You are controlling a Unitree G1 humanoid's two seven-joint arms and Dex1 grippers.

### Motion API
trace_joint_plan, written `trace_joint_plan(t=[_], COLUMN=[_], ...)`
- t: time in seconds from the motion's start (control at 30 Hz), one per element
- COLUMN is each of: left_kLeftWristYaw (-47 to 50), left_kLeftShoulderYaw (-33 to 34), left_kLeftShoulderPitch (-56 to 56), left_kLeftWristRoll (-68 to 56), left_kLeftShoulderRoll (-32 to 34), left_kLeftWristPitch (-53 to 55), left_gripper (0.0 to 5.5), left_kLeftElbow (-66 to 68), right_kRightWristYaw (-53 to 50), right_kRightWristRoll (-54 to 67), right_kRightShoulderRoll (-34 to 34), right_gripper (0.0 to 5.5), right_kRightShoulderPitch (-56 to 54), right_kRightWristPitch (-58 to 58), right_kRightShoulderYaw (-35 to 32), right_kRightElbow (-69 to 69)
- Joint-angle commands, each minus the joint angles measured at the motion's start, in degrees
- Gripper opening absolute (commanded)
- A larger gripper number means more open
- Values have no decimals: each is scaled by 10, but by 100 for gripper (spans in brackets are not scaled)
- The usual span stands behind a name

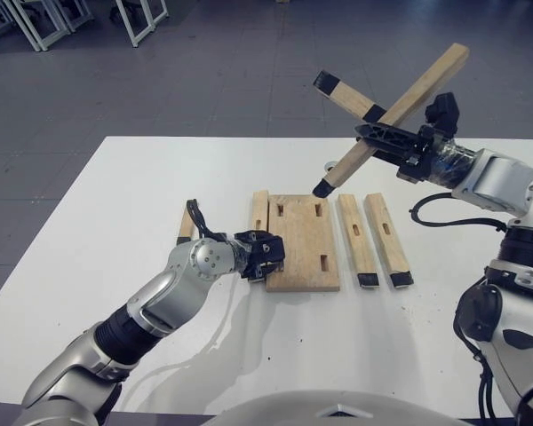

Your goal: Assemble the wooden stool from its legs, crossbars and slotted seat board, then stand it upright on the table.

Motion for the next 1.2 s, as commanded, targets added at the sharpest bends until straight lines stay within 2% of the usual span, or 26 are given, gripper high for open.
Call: trace_joint_plan(t=[0.03, 0.17, 0.3, 0.47, 0.6, 0.73, 0.8, 0.93, 1.03, 1.2], left_kLeftWristYaw=[-17, -31, -91, -153, -164, -145, -136, -134, -135, -128], left_kLeftShoulderYaw=[-12, -29, -46, -16, 27, 53, 63, 72, 78, 87], left_kLeftShoulderPitch=[8, 22, 61, 144, 182, 188, 182, 179, 176, 201], left_kLeftWristRoll=[10, 21, 30, 10, -14, -2, -2, 2, 6, 12], left_kLeftShoulderRoll=[-4, -1, 70, 198, 242, 234, 215, 193, 184, 169], left_kLeftWristPitch=[1, 1, -13, -175, -291, -358, -362, -360, -359, -328], left_gripper=[301, 301, 301, 301, 301, 301, 301, 301, 301, 301], left_kLeftElbow=[-5, -14, -57, -83, -34, 29, 40, 45, 45, 19], right_kRightWristYaw=[4, 6, 28, 129, 235, 335, 357, 384, 372, 308], right_kRightWristRoll=[-7, -12, -36, -91, -149, -250, -321, -392, -396, -335], right_kRightShoulderRoll=[1, 2, -8, -37, -65, -96, -100, -96, -92, -85], right_gripper=[205, 205, 205, 205, 205, 205, 205, 205, 205, 205], right_kRightShoulderPitch=[-5, -5, 1, 55, 108, 166, 193, 230, 255, 315], right_kRightWristPitch=[-11, -12, -28, -63, -130, -250, -328, -402, -408, -354], right_kRightShoulderYaw=[0, 0, 17, 91, 153, 233, 273, 311, 296, 235], right_kRightElbow=[-6, -7, -18, -89, -139, -174, -161, -135, -165, -305])
